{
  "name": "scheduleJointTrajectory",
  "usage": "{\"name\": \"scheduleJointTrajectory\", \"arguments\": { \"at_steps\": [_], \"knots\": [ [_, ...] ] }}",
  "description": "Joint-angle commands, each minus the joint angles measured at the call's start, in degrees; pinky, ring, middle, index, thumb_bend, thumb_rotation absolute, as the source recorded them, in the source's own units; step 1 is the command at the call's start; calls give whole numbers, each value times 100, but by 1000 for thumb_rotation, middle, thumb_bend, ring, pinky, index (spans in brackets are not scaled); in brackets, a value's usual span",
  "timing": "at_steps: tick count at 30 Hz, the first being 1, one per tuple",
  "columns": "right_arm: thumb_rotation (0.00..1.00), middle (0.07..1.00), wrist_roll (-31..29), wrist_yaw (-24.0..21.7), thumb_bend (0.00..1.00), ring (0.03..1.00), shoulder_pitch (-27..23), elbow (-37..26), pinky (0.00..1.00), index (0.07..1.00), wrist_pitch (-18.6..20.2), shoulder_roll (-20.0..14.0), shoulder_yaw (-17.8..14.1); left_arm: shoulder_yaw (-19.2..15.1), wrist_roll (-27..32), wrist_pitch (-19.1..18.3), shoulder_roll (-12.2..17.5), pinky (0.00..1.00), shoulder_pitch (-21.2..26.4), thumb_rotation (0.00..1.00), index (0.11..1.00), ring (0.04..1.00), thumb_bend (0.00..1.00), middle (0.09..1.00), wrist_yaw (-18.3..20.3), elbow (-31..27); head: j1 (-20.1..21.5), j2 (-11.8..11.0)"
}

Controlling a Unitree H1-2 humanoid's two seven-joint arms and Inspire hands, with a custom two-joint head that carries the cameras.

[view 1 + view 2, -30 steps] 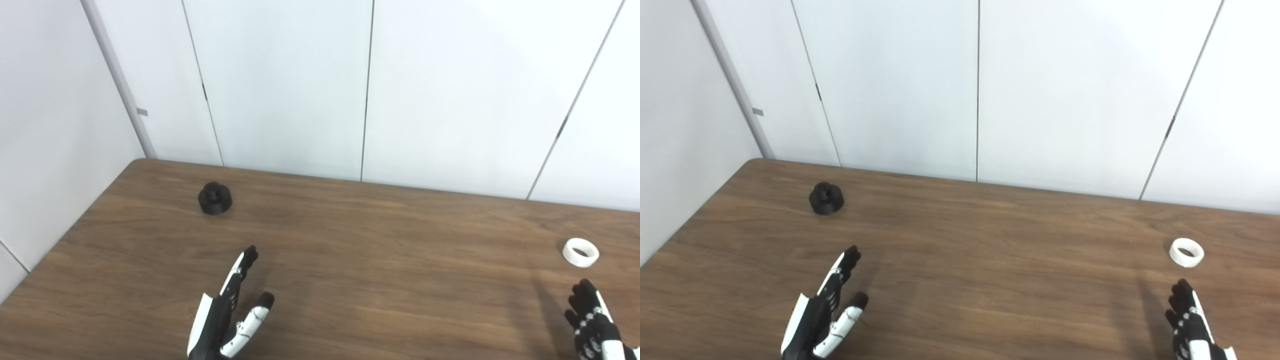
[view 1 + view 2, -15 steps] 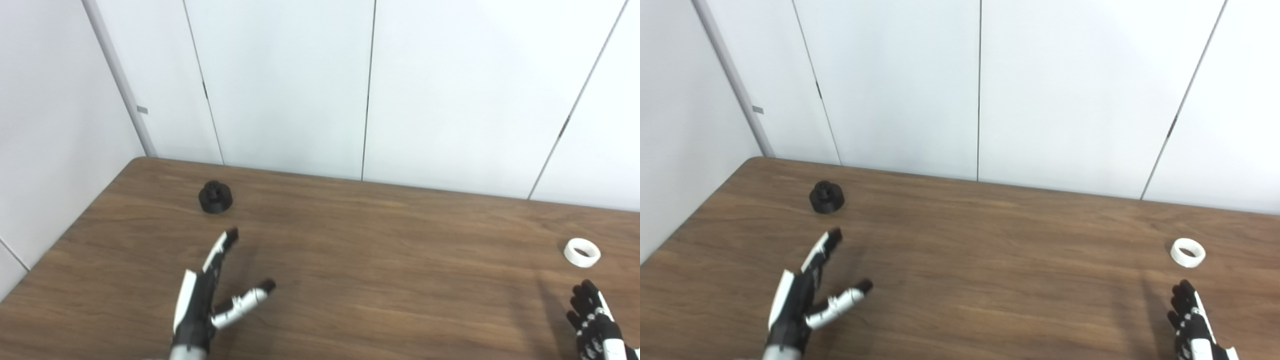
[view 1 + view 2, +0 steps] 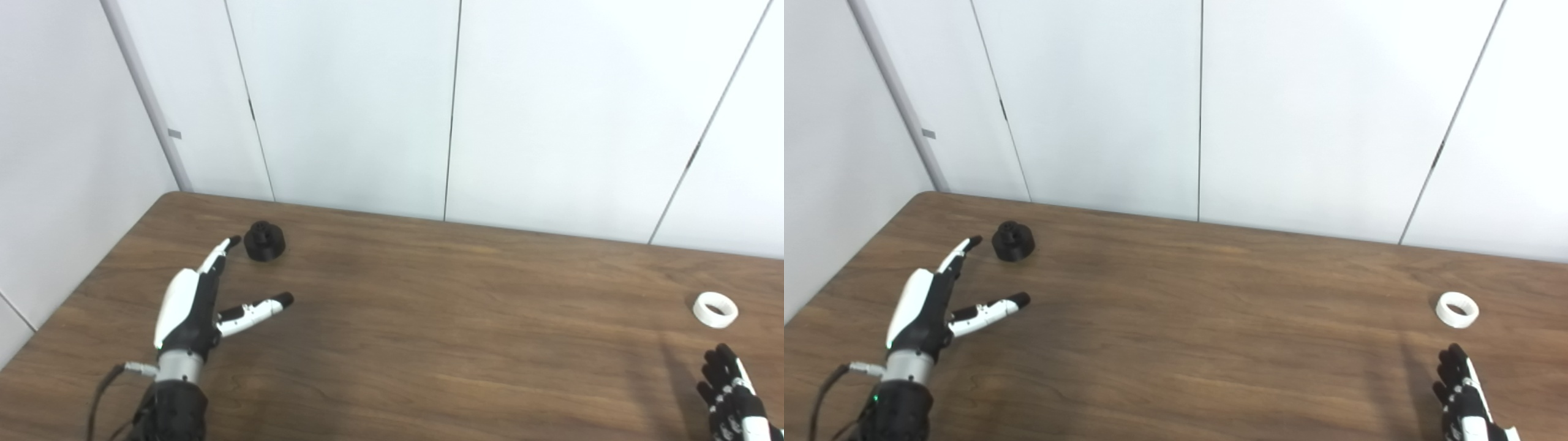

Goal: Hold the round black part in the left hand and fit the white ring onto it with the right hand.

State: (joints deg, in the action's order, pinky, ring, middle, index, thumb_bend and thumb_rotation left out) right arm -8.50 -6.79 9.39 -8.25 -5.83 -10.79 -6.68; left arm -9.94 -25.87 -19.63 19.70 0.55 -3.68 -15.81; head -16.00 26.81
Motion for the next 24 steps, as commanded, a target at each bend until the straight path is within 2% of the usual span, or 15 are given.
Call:
{"name": "scheduleJointTrajectory", "arguments": {
  "at_steps": [1, 5, 11, 16, 24],
  "knots": [
    [1000, 988, -57, -19, 464, 1000, 118, 182, 1000, 1000, -64, 86, 31, -93, -128, 46, 235, 894, 257, 436, 942, 955, 925, 955, -93, 27, -9, 8],
    [1000, 988, -112, -33, 480, 1000, 122, 190, 1000, 1000, -76, 102, 27, -106, -338, -52, 446, 894, 437, 457, 938, 960, 941, 950, -127, 316, -20, 3],
    [1000, 982, -38, 18, 510, 995, 116, 223, 1000, 994, -81, 131, 35, -88, -359, 219, 762, 938, 755, 452, 933, 985, 930, 952, -210, 1042, -12, -13],
    [1000, 991, -52, -15, 505, 1000, 109, 230, 1000, 999, -84, 120, 48, 120, -519, 277, 1014, 995, 1145, 466, 923, 995, 943, 950, -230, 1673, 0, -27],
    [1000, 999, -28, -15, 489, 1000, 133, 168, 1000, 1000, -39, 116, 73, 486, -588, 178, 1217, 1000, 1842, 490, 907, 990, 957, 947, -125, 2550, 2, -23]
  ]
}}
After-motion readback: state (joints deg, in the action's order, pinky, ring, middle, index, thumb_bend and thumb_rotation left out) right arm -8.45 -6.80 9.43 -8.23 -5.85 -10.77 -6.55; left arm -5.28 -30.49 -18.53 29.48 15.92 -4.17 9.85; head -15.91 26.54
